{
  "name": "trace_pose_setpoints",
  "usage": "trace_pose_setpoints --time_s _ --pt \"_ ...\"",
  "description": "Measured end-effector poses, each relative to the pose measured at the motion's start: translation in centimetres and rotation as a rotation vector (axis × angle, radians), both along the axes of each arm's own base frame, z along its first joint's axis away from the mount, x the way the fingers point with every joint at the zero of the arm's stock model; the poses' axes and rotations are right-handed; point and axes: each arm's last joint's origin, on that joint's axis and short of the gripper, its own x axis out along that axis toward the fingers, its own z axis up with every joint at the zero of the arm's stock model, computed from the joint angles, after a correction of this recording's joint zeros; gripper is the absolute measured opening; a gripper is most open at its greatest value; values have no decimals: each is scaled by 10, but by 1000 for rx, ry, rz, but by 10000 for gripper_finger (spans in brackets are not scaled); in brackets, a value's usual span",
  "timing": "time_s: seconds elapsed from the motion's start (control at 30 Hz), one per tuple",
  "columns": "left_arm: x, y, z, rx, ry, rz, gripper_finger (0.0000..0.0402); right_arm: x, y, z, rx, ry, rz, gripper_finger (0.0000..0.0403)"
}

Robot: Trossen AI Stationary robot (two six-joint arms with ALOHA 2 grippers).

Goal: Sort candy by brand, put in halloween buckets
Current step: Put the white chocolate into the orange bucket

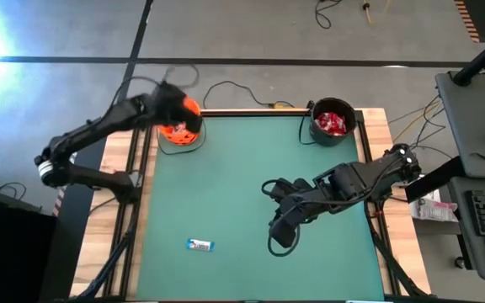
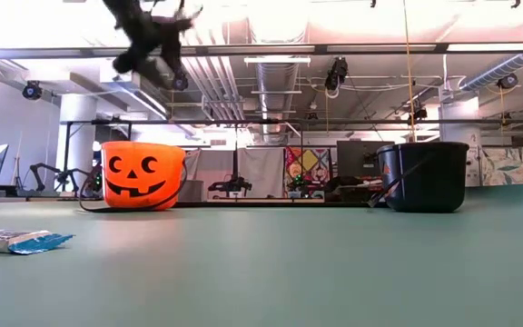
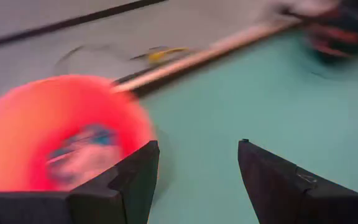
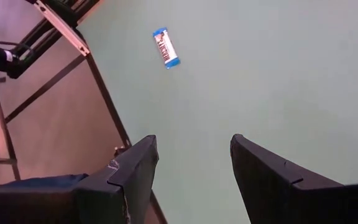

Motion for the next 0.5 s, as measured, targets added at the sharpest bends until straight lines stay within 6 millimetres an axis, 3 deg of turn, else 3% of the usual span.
trace_pose_setpoints --time_s 0.1,0.2,0.37,0.5 --pt "15 -47 9 60 -34 -265 203 -2 7 -1 13 0 2 196" --pt "25 -104 2 114 -26 -572 203 -5 17 -2 24 5 11 196" --pt "16 -200 -31 157 36 -1075 203 -7 34 -8 22 10 51 196" --pt "-1 -254 -66 215 122 -1263 203 -7 42 -13 16 23 66 196"
